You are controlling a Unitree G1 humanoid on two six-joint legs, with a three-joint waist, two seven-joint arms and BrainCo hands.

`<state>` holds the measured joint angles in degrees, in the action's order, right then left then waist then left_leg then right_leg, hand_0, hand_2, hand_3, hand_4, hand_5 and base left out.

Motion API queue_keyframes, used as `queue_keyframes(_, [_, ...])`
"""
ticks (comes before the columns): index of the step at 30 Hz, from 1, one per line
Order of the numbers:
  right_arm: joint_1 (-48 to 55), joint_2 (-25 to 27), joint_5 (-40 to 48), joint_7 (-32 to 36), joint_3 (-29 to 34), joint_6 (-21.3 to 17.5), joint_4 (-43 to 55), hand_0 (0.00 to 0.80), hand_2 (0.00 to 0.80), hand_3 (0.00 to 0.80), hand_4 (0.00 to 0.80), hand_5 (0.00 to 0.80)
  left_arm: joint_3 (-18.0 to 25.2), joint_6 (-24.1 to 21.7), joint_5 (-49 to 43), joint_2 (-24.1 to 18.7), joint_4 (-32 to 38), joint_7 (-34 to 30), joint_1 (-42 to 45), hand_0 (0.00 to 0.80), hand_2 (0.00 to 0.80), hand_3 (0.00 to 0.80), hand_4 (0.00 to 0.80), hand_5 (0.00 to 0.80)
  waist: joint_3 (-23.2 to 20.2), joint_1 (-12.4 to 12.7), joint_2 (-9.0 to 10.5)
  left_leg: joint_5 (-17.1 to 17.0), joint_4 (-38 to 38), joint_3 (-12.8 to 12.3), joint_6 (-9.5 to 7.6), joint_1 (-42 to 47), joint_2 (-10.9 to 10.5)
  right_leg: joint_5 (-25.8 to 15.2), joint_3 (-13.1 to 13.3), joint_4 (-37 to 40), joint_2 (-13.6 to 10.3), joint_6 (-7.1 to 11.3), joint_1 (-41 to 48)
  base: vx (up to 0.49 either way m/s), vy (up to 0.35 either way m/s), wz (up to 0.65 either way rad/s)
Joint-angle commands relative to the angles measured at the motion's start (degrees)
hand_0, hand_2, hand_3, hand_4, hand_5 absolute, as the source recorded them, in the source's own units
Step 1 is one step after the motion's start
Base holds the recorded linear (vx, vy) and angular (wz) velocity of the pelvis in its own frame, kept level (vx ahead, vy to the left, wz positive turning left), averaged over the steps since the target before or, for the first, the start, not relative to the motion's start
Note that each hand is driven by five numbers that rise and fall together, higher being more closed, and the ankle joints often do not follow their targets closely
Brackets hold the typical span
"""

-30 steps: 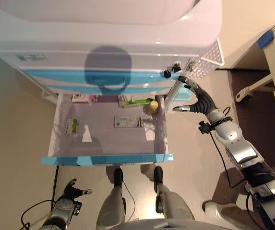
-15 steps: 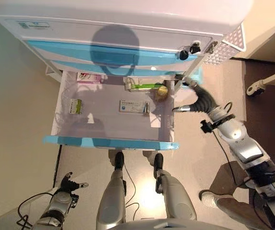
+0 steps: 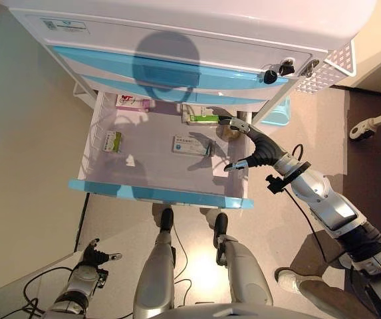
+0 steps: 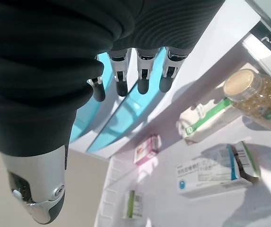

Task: Open the drawer and pick up the medicine

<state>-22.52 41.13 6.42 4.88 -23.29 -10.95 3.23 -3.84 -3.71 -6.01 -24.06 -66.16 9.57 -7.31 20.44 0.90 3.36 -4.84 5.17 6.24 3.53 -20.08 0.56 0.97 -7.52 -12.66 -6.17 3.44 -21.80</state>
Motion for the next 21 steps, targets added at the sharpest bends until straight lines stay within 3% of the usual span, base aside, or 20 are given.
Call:
queue_keyframes(1, [-1.4,-1.3,1.3,-0.2,-2.3,-2.6,4.1,0.000,0.000,0.000,0.000,0.000,-1.0,-0.1,-2.2,-3.4,-1.1,0.5,1.0,0.000,0.000,0.000,0.000,0.000,-2.3,1.0,2.98,4.0,4.3,0.3,-2.93,-2.1,-3.0,-2.8,0.2,2.7,-1.5,3.27,0.1,0.012,-0.004,0.03])
queue_keyframes(10, [-7.7,-3.7,-1.5,-2.1,-5.9,-2.2,-0.5,0.000,0.000,0.000,0.000,0.000,-2.4,0.0,-2.3,-3.4,-0.8,0.7,0.5,0.000,0.000,0.000,0.000,0.000,-1.4,1.9,2.73,3.9,4.5,0.6,-2.97,-2.3,-3.2,-2.6,-0.1,2.3,-1.6,3.17,0.0,0.003,-0.003,0.01])
queue_keyframes(21, [-18.0,-10.4,-7.9,-6.0,-11.9,-0.1,-11.9,0.000,0.000,0.000,0.000,0.000,-4.6,0.6,-2.4,-3.2,-1.4,1.7,-0.4,0.000,0.000,0.000,0.000,0.000,-0.8,3.4,2.56,3.9,4.9,1.1,-3.00,-3.1,-3.5,-2.6,-0.4,1.9,-1.9,3.02,-0.5,0.004,-0.007,0.02])
